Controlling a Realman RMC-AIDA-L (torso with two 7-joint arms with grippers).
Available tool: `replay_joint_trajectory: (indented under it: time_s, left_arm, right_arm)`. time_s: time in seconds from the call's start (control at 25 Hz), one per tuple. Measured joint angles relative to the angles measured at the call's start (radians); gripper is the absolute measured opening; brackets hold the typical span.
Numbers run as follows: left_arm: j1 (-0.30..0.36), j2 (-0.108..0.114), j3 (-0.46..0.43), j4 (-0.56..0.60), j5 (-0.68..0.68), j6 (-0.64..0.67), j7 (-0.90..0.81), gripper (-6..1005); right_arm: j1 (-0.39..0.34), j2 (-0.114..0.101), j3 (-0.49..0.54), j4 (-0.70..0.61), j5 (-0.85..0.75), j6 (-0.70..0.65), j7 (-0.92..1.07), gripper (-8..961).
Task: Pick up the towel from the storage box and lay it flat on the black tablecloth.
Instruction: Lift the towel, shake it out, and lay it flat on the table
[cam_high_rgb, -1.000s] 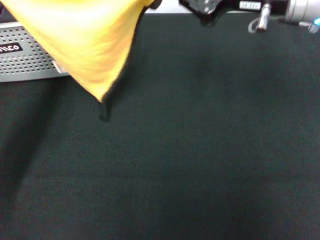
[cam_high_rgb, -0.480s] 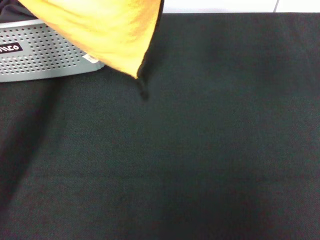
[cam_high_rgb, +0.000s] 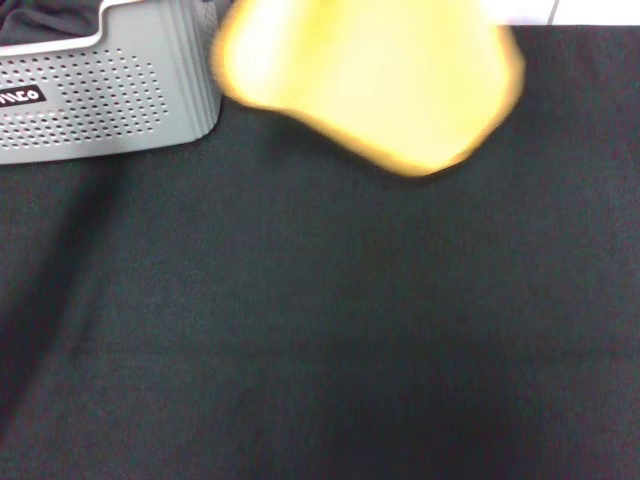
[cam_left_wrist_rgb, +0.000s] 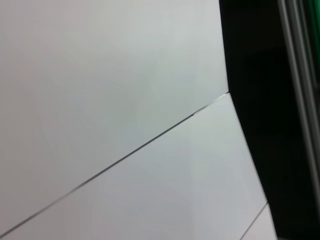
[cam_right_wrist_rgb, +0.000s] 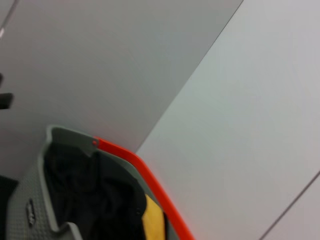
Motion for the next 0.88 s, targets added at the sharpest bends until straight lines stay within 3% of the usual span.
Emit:
replay_joint_trajectory:
  time_s: [0.08, 0.36, 0.64, 0.88]
  left_arm:
    - [0.013, 0.000, 0.000, 0.001, 0.031, -0.001, 0.036, 294]
    - [-0.033, 0.000, 0.001, 0.006, 0.232, -0.084, 0.147, 304]
    - [-0.151, -0.002, 0.001, 0.002, 0.469, -0.229, 0.260, 303]
    - [-0.165, -0.004, 0.000, 0.002, 0.505, -0.247, 0.280, 323]
  right_arm:
    - [0.013, -0.005, 0.007, -0.024, -0.032, 0.000, 0.010, 17]
    - [0.068, -0.008, 0.018, -0.061, -0.135, -0.011, 0.056, 19]
    - [0.103, 0.020, 0.021, -0.076, -0.189, -0.014, 0.068, 20]
    - [0.141, 0.027, 0.004, -0.034, -0.204, 0.027, 0.064, 21]
